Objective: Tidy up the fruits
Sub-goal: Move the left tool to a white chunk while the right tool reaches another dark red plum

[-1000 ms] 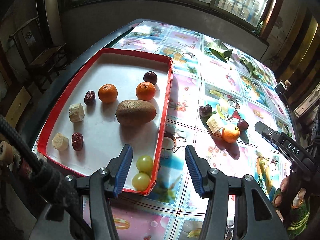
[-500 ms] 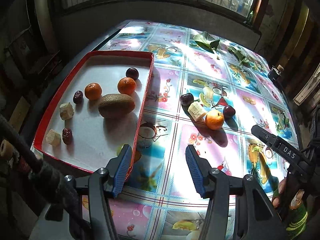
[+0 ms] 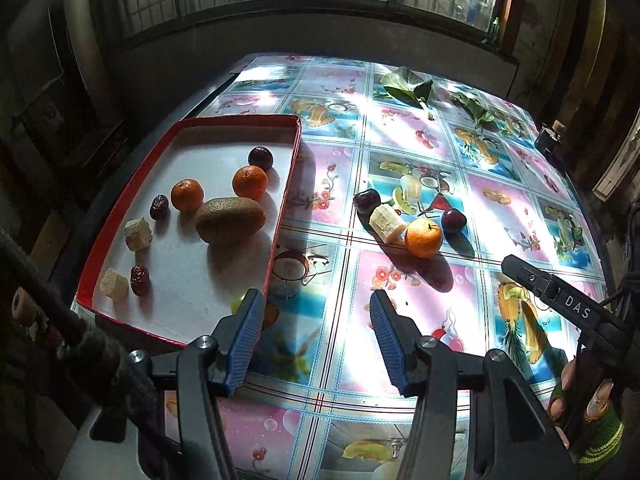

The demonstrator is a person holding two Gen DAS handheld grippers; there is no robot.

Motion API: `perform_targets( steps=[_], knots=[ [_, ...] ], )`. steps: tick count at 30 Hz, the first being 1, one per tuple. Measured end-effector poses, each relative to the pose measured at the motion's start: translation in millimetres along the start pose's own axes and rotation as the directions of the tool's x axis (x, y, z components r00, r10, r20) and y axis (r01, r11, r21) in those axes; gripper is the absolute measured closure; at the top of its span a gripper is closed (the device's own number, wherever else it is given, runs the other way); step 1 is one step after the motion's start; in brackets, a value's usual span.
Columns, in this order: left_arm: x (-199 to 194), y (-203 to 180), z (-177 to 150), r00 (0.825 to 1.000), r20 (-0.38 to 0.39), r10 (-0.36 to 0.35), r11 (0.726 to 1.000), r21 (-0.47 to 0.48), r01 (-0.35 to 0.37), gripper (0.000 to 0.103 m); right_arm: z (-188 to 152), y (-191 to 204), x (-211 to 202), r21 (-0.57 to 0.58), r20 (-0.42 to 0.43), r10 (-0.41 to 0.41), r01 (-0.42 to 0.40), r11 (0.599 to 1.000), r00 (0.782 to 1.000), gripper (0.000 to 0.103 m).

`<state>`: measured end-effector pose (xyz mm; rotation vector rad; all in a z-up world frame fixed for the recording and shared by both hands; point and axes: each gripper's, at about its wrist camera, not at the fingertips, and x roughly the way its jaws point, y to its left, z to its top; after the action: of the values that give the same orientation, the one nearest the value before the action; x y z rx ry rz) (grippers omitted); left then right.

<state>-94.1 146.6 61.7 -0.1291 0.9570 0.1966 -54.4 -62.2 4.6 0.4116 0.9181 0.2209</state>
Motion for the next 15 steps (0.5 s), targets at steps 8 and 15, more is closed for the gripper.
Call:
perform_targets(
  steps=[8,15],
  knots=[
    [2.4,1.2,0.0,1.000,-0.005,0.003,1.000,-0.005,-0.003,0.048,-2.0,2.0,3.6,-0.005,-0.012,-0.002,0.002,1.000,1.000,0.053],
    [12.2,6.4,-0.3,0.999,-0.030,-0.015,0.999,-0.029,0.015,0.047,-4.1,5.9,10.9,-0.012,-0.030,0.000,0.000,1.000,1.000,0.053]
  ],
)
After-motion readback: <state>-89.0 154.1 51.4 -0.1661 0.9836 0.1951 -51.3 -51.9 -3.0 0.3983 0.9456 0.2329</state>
